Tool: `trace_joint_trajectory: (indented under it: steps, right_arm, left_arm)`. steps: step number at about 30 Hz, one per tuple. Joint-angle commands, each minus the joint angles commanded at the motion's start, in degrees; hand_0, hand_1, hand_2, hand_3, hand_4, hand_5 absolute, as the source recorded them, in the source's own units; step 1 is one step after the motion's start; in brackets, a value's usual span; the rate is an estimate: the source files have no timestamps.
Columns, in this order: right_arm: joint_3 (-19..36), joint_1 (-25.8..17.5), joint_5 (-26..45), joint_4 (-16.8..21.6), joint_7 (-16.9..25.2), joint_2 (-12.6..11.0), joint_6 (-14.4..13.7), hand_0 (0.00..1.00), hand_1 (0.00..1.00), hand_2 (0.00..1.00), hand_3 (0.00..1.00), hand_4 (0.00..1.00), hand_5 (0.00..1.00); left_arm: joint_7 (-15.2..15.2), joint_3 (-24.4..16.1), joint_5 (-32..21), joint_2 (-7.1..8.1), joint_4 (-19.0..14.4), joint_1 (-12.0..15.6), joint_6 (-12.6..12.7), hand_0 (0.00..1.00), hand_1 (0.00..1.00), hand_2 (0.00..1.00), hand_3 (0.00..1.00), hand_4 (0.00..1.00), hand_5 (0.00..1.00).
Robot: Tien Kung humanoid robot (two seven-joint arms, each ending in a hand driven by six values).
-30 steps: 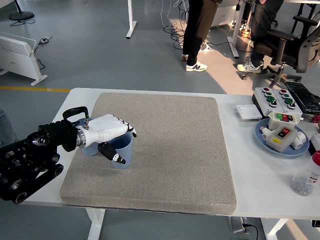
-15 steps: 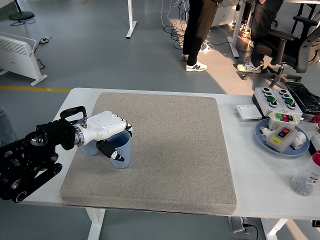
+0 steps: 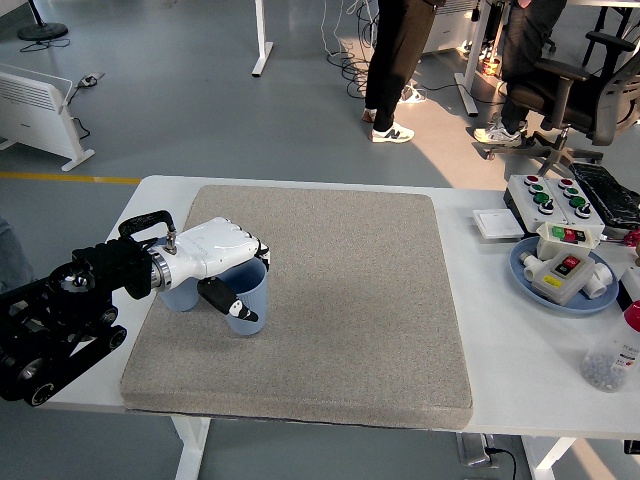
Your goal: Push cup pick cup insert cup
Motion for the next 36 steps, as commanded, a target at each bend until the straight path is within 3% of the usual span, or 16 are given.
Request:
trace_joint_trajectory:
  steps: [3, 4, 6, 9, 12, 13, 14, 19, 22, 36]
  right_arm:
    - [0.0, 0.0, 0.1, 0.0, 0.0, 0.0, 0.0, 0.523, 0.544, 0.623, 0.566, 0.118, 0.456]
    - [-0.1, 0.0, 0.3, 0.0, 0.1, 0.0, -0.1, 0.523, 0.544, 0.622, 0.565, 0.118, 0.456]
    - [-0.2, 0.0, 0.5, 0.0, 0.1, 0.0, -0.1, 0.523, 0.544, 0.622, 0.565, 0.118, 0.456]
    - [-0.2, 0.0, 0.5, 0.0, 0.1, 0.0, -0.1, 0.523, 0.544, 0.622, 0.565, 0.118, 0.456]
    - [-0.2, 0.1, 0.5, 0.0, 0.1, -0.1, -0.1, 0.523, 0.544, 0.622, 0.564, 0.118, 0.457]
    - [-0.2, 0.1, 0.5, 0.0, 0.1, -0.1, -0.1, 0.523, 0.544, 0.622, 0.564, 0.118, 0.457]
    - [-0.2, 0.1, 0.5, 0.0, 0.0, -0.2, -0.1, 0.523, 0.544, 0.622, 0.564, 0.118, 0.457]
    - [-0.1, 0.1, 0.4, 0.0, 0.0, -0.3, -0.1, 0.523, 0.544, 0.622, 0.565, 0.118, 0.456]
    - [-0.2, 0.1, 0.6, 0.1, 0.0, -0.3, -0.2, 0.523, 0.544, 0.622, 0.565, 0.118, 0.455]
    - [0.1, -0.1, 0.3, 0.1, -0.1, -0.2, -0.1, 0.523, 0.544, 0.622, 0.565, 0.118, 0.454]
  left_arm:
    - [0.2, -0.4, 0.1, 0.2, -1.0, 0.1, -0.5, 0.227, 0.477, 0.612, 0.448, 0.993, 0.445]
    - [0.9, -1.9, 0.2, 1.24, -3.6, 0.2, -2.3, 0.225, 0.475, 0.602, 0.445, 0.991, 0.445]
    - [1.3, -3.0, 0.0, 1.91, -7.1, 0.1, -3.7, 0.225, 0.475, 0.602, 0.445, 0.991, 0.445]
    - [1.3, -3.1, 0.0, 1.99, -7.9, 0.1, -3.9, 0.225, 0.475, 0.602, 0.445, 0.991, 0.445]
    - [2.1, -5.7, -1.0, 4.32, -13.5, -1.7, -6.5, 0.228, 0.476, 0.601, 0.44, 0.99, 0.447]
    - [2.2, -5.8, -1.1, 4.57, -14.2, -1.9, -6.7, 0.228, 0.476, 0.601, 0.44, 0.99, 0.447]
    - [2.4, -6.0, -1.5, 5.78, -15.1, -3.3, -7.7, 0.228, 0.476, 0.601, 0.44, 0.99, 0.447]
    - [2.8, -6.3, -1.2, 7.54, -14.5, -5.9, -8.8, 0.229, 0.478, 0.6, 0.443, 0.99, 0.448]
    - [2.8, -6.6, -0.6, 8.74, -11.9, -8.0, -9.2, 0.234, 0.481, 0.601, 0.45, 0.99, 0.45]
    - [2.8, -6.8, 1.2, 9.37, -3.6, -9.0, -10.1, 0.237, 0.483, 0.605, 0.45, 0.988, 0.454]
